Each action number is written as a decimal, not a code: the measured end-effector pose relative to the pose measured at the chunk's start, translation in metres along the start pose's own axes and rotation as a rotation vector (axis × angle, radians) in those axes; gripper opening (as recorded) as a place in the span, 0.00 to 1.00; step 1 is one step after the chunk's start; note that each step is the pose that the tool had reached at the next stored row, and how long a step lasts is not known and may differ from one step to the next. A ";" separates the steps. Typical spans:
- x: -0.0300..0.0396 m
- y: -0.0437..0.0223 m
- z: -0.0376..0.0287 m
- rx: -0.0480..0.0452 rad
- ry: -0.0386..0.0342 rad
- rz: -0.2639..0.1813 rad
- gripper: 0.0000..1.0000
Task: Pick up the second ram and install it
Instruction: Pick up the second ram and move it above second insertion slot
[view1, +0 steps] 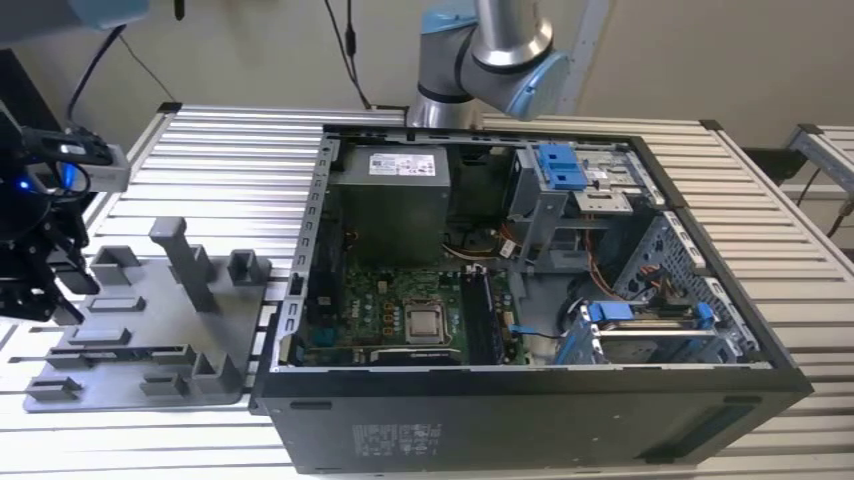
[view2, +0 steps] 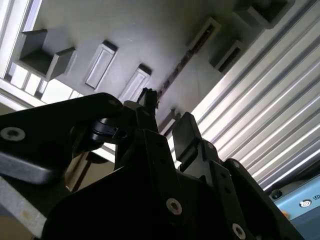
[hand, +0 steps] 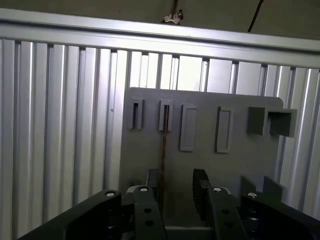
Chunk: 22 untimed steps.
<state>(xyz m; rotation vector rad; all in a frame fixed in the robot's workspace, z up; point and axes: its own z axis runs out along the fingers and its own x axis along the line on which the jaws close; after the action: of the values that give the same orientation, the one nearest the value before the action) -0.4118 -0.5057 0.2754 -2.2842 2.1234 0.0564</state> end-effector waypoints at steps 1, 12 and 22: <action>0.0008 -0.0003 0.0017 -0.0002 0.0000 -0.004 0.42; 0.0053 -0.0056 0.0214 -0.0010 0.0001 -0.008 0.42; 0.0059 -0.0057 0.0349 -0.0011 0.0001 -0.008 0.42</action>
<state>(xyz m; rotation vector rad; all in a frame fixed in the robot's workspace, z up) -0.4061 -0.5097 0.2402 -2.2931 2.1149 0.0573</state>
